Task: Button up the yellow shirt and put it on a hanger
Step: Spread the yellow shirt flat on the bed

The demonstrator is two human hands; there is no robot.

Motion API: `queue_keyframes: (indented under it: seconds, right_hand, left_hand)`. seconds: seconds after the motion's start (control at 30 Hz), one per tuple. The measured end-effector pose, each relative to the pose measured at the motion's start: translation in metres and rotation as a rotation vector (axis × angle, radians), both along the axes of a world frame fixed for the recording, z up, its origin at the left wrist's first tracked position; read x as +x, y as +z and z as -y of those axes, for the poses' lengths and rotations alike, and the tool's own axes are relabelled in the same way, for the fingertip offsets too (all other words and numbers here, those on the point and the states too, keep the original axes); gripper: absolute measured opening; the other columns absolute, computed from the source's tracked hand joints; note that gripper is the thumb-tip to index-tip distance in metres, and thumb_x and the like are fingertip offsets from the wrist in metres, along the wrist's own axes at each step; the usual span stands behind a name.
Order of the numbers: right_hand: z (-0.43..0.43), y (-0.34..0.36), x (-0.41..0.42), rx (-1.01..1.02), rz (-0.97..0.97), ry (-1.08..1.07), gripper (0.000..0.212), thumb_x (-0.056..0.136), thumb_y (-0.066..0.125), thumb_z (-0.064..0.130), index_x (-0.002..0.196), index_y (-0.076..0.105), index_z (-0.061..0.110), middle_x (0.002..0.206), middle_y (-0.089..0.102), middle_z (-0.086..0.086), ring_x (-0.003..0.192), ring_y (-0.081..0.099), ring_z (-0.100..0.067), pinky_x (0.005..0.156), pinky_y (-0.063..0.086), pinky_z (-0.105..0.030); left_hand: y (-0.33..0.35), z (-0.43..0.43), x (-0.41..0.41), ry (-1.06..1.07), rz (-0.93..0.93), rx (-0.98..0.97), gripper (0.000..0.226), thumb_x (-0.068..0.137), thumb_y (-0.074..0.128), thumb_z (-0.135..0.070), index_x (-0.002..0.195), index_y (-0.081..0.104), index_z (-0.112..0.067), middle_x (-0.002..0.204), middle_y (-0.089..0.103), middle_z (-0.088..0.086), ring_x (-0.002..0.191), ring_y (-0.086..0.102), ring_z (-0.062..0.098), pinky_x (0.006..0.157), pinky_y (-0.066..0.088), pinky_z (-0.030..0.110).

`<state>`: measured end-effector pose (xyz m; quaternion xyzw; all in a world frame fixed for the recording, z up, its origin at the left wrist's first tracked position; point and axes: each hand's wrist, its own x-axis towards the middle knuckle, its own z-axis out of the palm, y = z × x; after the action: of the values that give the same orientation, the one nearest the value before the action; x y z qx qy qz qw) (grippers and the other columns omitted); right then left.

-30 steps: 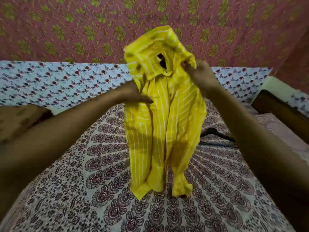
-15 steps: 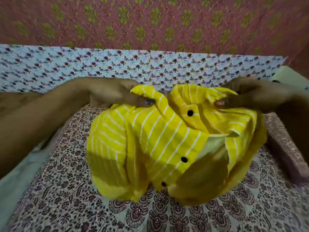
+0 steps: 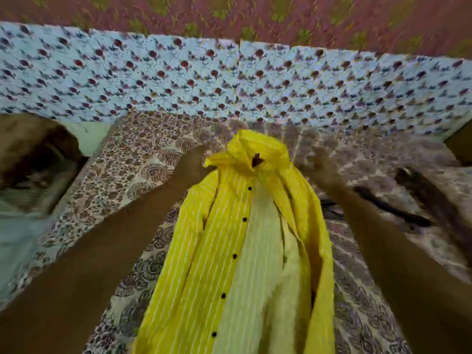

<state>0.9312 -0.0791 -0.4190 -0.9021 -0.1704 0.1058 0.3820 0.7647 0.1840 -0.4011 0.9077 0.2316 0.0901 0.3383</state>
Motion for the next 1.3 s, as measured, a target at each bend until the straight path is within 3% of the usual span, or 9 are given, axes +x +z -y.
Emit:
queue_keyframes:
  seconds: [0.2, 0.3, 0.43, 0.67, 0.77, 0.9, 1.0, 1.13, 1.3]
  right_hand:
    - [0.03, -0.164, -0.066, -0.231, -0.19, 0.155, 0.057, 0.081, 0.071, 0.018, 0.13, 0.048, 0.002, 0.131, 0.052, -0.016, 0.124, 0.048, -0.031, 0.104, 0.032, -0.038]
    - [0.056, -0.219, -0.11, -0.276, -0.235, -0.008, 0.05, 0.081, 0.07, 0.022, 0.126, 0.053, 0.006, 0.126, 0.053, -0.021, 0.109, 0.056, -0.037, 0.096, 0.043, -0.043]
    - [0.067, -0.247, -0.148, -0.271, -0.275, -0.363, 0.071, 0.08, 0.068, 0.042, 0.138, 0.039, 0.014, 0.134, 0.042, -0.017, 0.118, 0.045, -0.038, 0.093, 0.04, -0.046]
    - [0.075, -0.268, -0.186, 0.031, -0.341, -0.635, 0.049, 0.086, 0.053, 0.054, 0.115, 0.062, 0.015, 0.102, 0.065, -0.008, 0.099, 0.058, -0.027, 0.086, 0.044, -0.038]
    - [0.08, -0.266, -0.202, 0.181, -0.244, -0.681, 0.054, 0.083, 0.044, 0.058, 0.091, 0.067, 0.01, 0.074, 0.059, -0.004, 0.072, 0.052, -0.021, 0.062, 0.039, -0.022]
    - [0.096, -0.261, -0.229, 0.157, -0.137, -0.705, 0.033, 0.096, 0.047, 0.033, 0.096, 0.065, 0.005, 0.081, 0.061, -0.008, 0.074, 0.052, -0.02, 0.065, 0.036, -0.029]
    - [0.116, -0.263, -0.256, 0.119, -0.088, -0.737, 0.032, 0.092, 0.047, 0.031, 0.103, 0.065, 0.007, 0.092, 0.063, -0.01, 0.083, 0.053, -0.02, 0.075, 0.036, -0.03]
    - [0.151, -0.267, -0.282, -0.012, 0.04, -0.666, 0.05, 0.085, 0.041, 0.043, 0.106, 0.066, 0.004, 0.094, 0.065, -0.02, 0.085, 0.06, -0.037, 0.076, 0.047, -0.042]
    - [0.194, -0.261, -0.302, -0.272, -0.005, -0.837, 0.082, 0.068, 0.052, 0.064, 0.124, 0.051, 0.004, 0.123, 0.049, -0.028, 0.113, 0.046, -0.045, 0.093, 0.04, -0.055]
  left_hand:
    - [-0.191, 0.008, -0.073, -0.224, -0.433, -0.013, 0.081, 0.066, 0.037, -0.068, 0.121, 0.059, -0.012, 0.125, 0.055, 0.022, 0.123, 0.048, 0.036, 0.103, 0.037, 0.046]
    - [-0.248, 0.018, -0.118, -0.163, -0.583, 0.063, 0.061, 0.078, 0.041, -0.062, 0.134, 0.041, -0.036, 0.139, 0.037, 0.032, 0.134, 0.029, 0.047, 0.106, 0.031, 0.055]
    - [-0.289, 0.026, -0.145, 0.101, -0.43, 0.055, 0.06, 0.091, 0.021, -0.058, 0.133, 0.038, -0.02, 0.127, 0.05, 0.035, 0.119, 0.045, 0.053, 0.089, 0.043, 0.062]
    - [-0.277, 0.012, -0.156, 0.313, -0.4, -0.193, 0.07, 0.078, 0.062, -0.041, 0.132, 0.044, 0.001, 0.13, 0.051, 0.027, 0.12, 0.049, 0.04, 0.099, 0.036, 0.043]
    - [-0.258, -0.022, -0.15, 0.412, -0.385, -0.018, 0.043, 0.091, 0.056, -0.03, 0.123, 0.054, -0.001, 0.123, 0.055, 0.029, 0.113, 0.052, 0.044, 0.092, 0.039, 0.044]
    - [-0.246, -0.054, -0.164, 0.598, -0.298, 0.21, 0.054, 0.084, 0.062, -0.04, 0.126, 0.049, -0.009, 0.117, 0.057, 0.029, 0.105, 0.053, 0.049, 0.089, 0.043, 0.056]
    - [-0.249, -0.014, -0.191, 0.291, -0.22, 0.348, 0.062, 0.082, 0.048, -0.048, 0.129, 0.045, -0.008, 0.125, 0.051, 0.025, 0.114, 0.048, 0.044, 0.093, 0.038, 0.053]
    - [-0.261, 0.076, -0.255, -0.132, -0.224, 0.257, 0.052, 0.089, 0.035, -0.057, 0.123, 0.05, -0.022, 0.125, 0.053, 0.011, 0.117, 0.049, 0.032, 0.094, 0.036, 0.045]
    - [-0.269, 0.143, -0.306, -0.374, -0.141, 0.299, 0.06, 0.083, 0.047, -0.06, 0.131, 0.048, -0.025, 0.147, 0.034, 0.009, 0.139, 0.025, 0.03, 0.11, 0.022, 0.049]
